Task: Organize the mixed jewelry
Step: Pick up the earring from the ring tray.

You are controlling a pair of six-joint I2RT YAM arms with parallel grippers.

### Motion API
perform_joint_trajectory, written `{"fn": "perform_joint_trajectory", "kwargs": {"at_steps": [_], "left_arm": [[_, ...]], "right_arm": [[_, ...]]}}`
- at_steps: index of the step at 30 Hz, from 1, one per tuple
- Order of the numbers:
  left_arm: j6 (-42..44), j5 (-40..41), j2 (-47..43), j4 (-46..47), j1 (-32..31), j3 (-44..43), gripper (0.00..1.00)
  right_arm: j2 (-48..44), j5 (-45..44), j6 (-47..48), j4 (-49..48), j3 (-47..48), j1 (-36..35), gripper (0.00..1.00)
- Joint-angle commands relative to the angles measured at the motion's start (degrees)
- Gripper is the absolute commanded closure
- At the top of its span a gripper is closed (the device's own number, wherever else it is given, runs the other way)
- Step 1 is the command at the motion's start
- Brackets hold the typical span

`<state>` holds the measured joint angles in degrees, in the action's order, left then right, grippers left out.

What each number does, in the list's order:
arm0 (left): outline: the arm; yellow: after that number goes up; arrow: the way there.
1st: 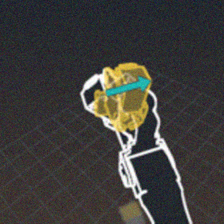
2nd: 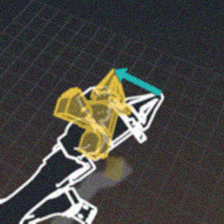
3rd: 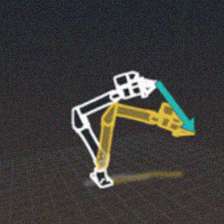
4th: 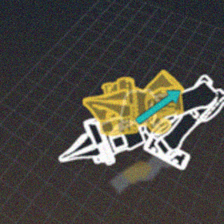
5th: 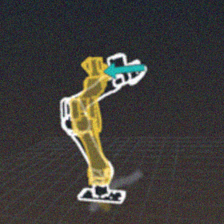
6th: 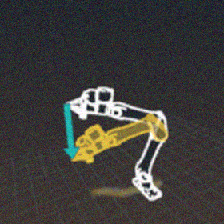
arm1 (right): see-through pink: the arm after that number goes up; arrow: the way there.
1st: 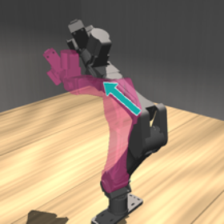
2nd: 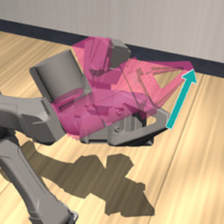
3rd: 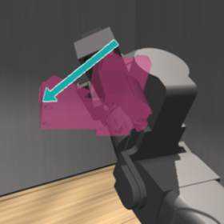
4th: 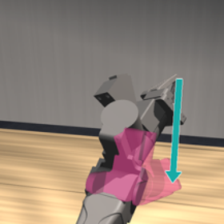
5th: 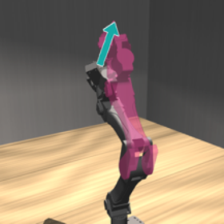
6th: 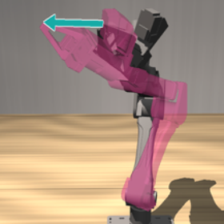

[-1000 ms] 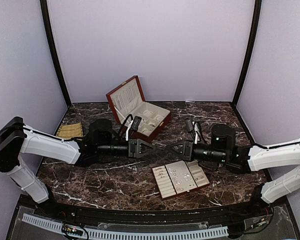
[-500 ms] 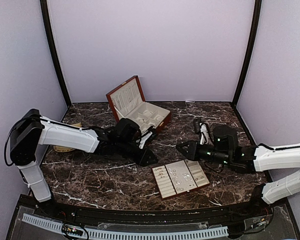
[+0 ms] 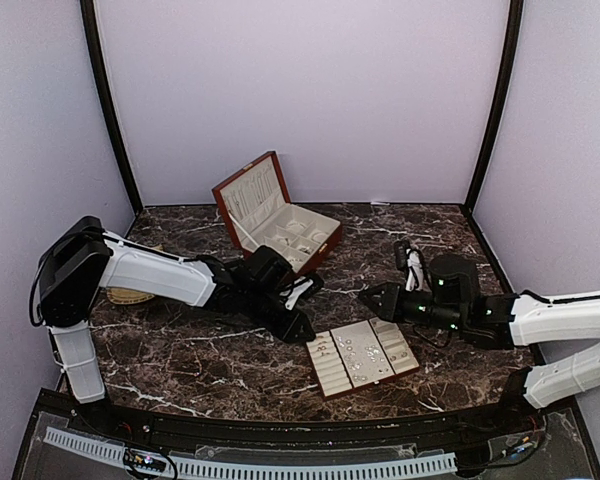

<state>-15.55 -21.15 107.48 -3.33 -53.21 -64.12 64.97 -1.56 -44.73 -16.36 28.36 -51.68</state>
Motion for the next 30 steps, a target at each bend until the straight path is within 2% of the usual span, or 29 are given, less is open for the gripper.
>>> {"fn": "perform_joint_trajectory", "kwargs": {"at_steps": [1,8,30], "left_arm": [[0.0,-0.7,0.0,-2.0,0.0,-1.3,0.82],[-0.2,-1.2,0.5,-1.8,-0.3,-1.5,0.86],[-0.3,0.6,2.5,-2.5,-0.7,-2.6,0.86]], "right_arm": [[-0.9,-0.5,-0.8,-2.1,-1.1,0.6,0.82],[-1.0,-0.4,-1.0,-2.0,-1.3,0.9,0.82],[-1.3,0.1,-1.2,-2.5,-1.7,1.5,0.81]]}}
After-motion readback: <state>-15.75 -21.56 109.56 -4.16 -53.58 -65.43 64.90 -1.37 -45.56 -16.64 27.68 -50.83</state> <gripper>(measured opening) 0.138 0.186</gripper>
